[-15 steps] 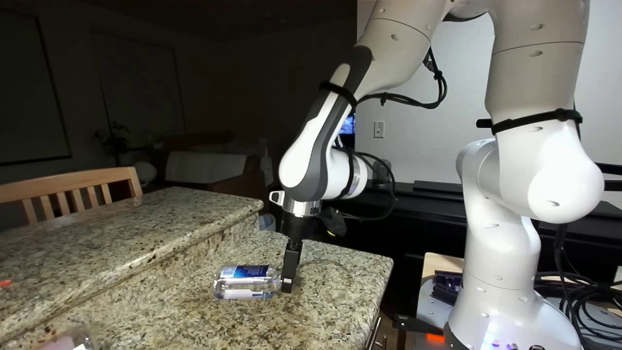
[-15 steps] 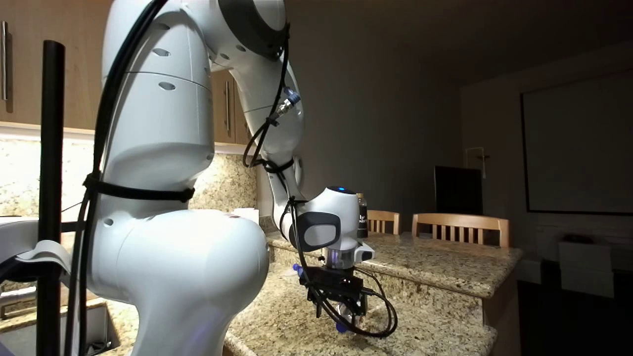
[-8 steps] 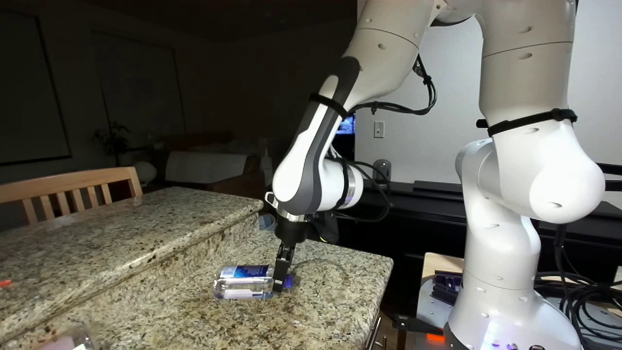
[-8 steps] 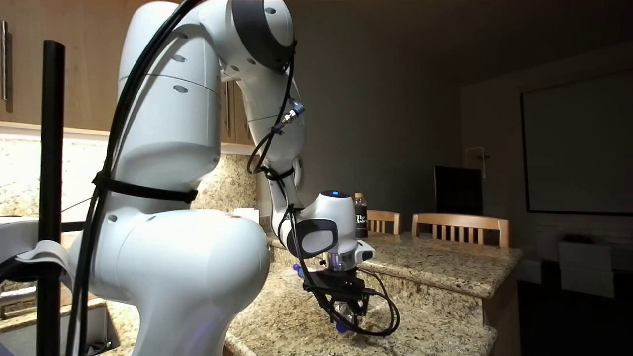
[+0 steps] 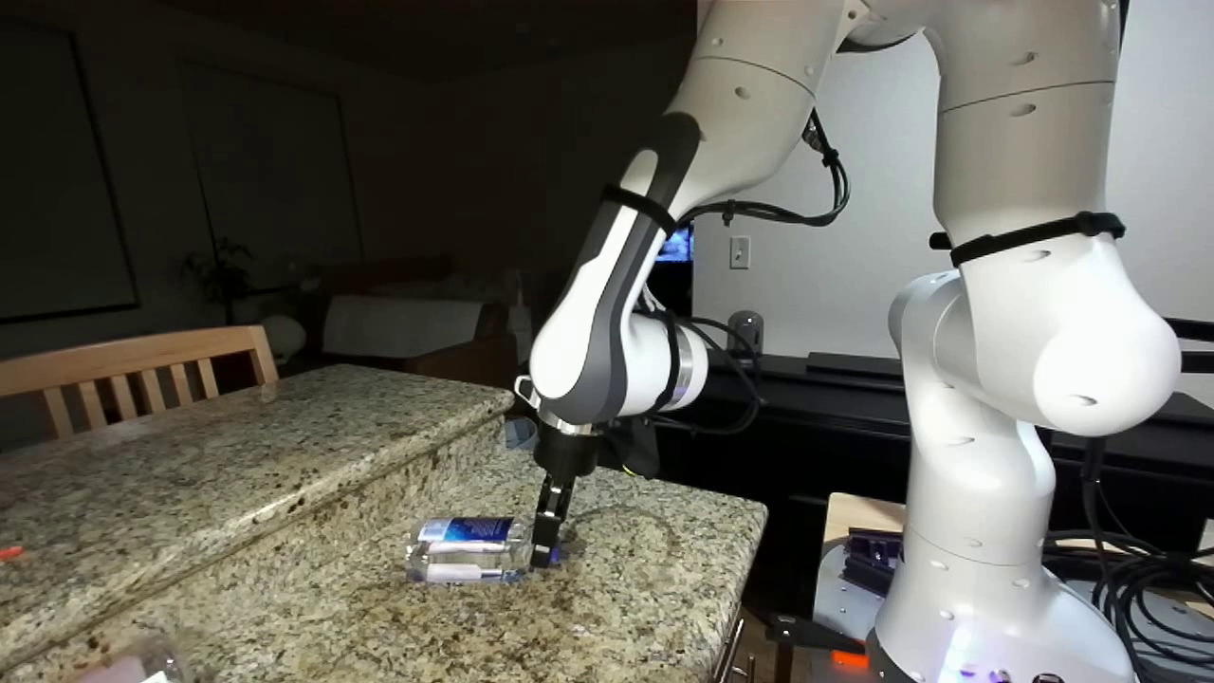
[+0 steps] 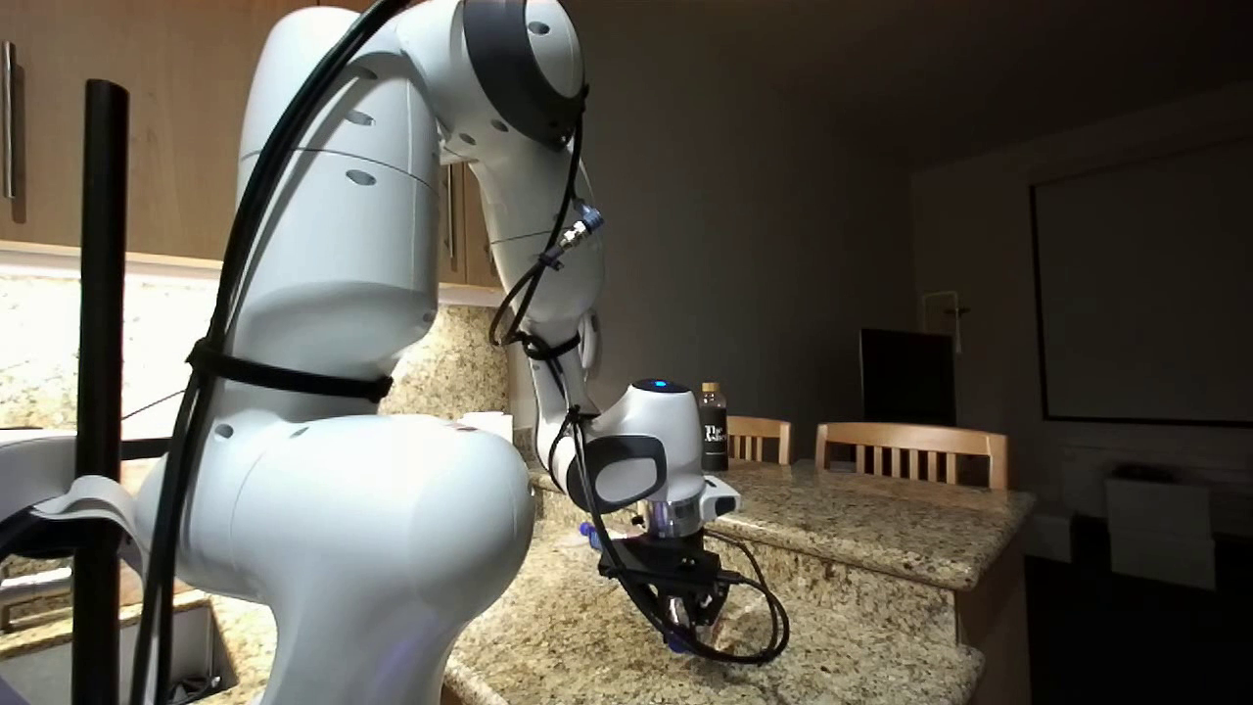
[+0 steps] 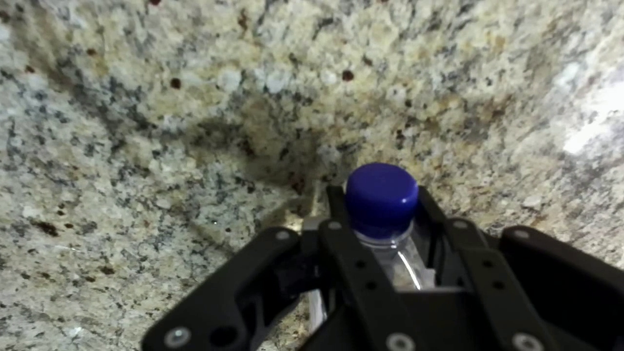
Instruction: Put the bottle upright
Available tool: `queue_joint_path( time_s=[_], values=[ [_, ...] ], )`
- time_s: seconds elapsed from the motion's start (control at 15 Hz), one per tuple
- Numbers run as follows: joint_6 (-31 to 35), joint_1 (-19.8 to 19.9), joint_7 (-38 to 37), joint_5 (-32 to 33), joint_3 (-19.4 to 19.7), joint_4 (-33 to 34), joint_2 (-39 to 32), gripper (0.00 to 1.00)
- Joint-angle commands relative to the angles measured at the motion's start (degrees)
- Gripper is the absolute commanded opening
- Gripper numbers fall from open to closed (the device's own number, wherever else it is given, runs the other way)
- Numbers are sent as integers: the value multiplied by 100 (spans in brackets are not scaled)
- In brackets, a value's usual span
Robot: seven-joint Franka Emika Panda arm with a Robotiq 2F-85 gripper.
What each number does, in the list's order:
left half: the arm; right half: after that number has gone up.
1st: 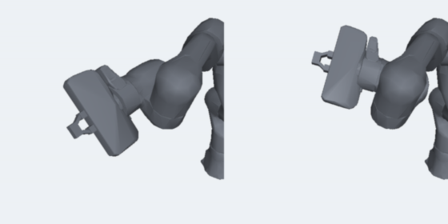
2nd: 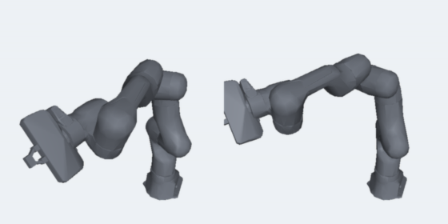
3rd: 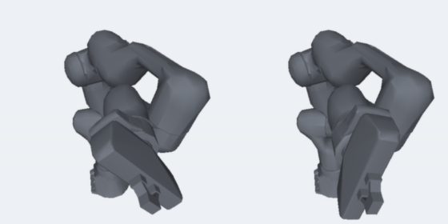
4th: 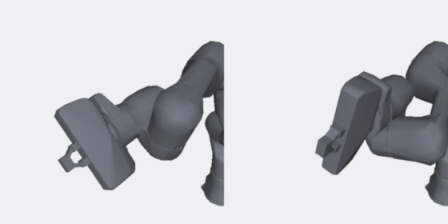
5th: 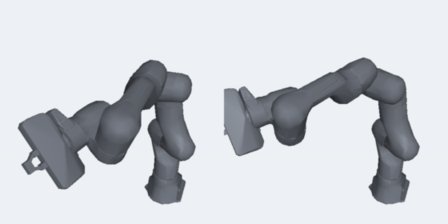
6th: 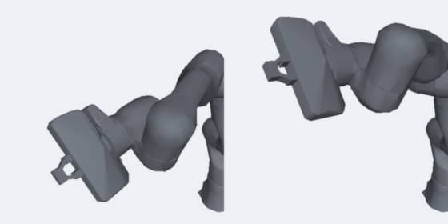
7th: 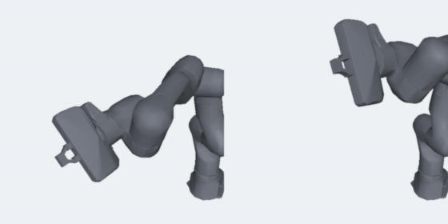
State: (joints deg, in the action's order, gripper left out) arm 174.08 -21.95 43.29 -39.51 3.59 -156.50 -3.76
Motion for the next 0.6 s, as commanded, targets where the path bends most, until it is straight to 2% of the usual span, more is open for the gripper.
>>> queue_joint_path(
  time_s=[0.0,0.53],
  values=[
    [9,28,222,-131,-50,0,-29,15],
    [-17,-36,-213,857,206,86,110,15]
  ],
)
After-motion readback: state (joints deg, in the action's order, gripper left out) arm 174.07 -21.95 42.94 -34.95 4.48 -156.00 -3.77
